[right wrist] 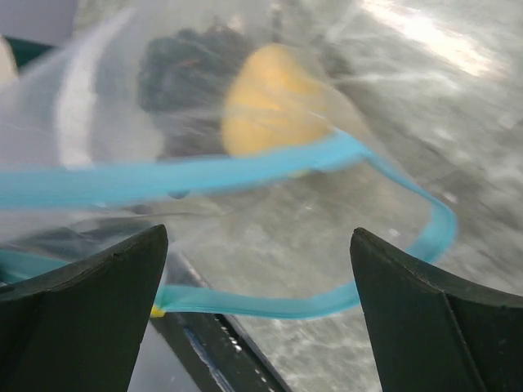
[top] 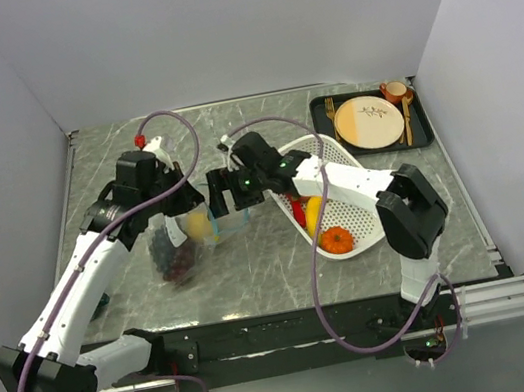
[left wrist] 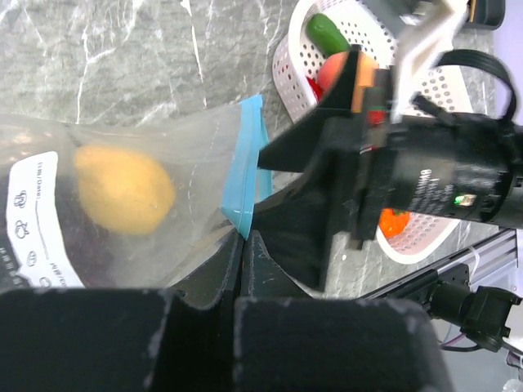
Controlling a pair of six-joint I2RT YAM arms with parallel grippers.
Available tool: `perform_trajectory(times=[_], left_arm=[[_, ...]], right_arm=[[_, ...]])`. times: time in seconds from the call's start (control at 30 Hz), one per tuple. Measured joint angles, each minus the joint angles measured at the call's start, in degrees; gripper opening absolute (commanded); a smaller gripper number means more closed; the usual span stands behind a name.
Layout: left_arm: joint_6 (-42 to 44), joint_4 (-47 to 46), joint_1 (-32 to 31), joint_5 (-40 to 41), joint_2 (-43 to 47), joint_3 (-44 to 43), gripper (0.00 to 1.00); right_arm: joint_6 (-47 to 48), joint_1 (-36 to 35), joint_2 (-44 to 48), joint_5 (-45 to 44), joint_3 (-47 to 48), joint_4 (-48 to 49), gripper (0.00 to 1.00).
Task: Place the food in the zip-top bag and seal the zipper
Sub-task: Place the fake fruit in the zipper food storage bag, then pick up the fake fruit from the bin.
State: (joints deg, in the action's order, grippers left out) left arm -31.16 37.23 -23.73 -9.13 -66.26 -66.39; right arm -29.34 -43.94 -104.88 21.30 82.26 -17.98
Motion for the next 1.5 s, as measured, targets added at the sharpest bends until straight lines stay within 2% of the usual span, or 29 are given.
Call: perform_trajectory(times=[0.17, 0.37, 0.53, 0.77, 0.97, 1.5], left_arm=[[0.0, 0.0, 0.0, 0.3, 0.0, -0.5, 0.01], [0.0, -0.2, 0.0, 0.3, -0.3, -0.5, 0.01], [0.0, -0.6, -0.1, 0.3, -0.8, -0.5, 0.01], [0.1, -0.5, -0.1, 0.4, -1.0, -0.5, 0.01], [0.3, 0.3, -0.1, 1.8, -0.3, -0.4, 0.01], [0.4, 0.3, -0.1, 2.6, 0.7, -0.4, 0.01]], right_arm=[[-0.9, 3.8, 7.8, -6.0, -7.3, -0.3, 1.00], [-3.2, 12.5, 20.9, -22.8, -15.2, -1.1, 1.00], [-3.6, 16.0, 24.1, -30.1, -17.7, -2.8, 1.00], [-3.6, 18.5, 14.7, -28.8, -15.2, -8.6, 1.00], [-5.8, 19.6, 17.6, -25.0, -21.4, -7.0, 1.00], [-6.8, 23.3, 17.4, -21.8, -20.5, -5.6, 1.00]])
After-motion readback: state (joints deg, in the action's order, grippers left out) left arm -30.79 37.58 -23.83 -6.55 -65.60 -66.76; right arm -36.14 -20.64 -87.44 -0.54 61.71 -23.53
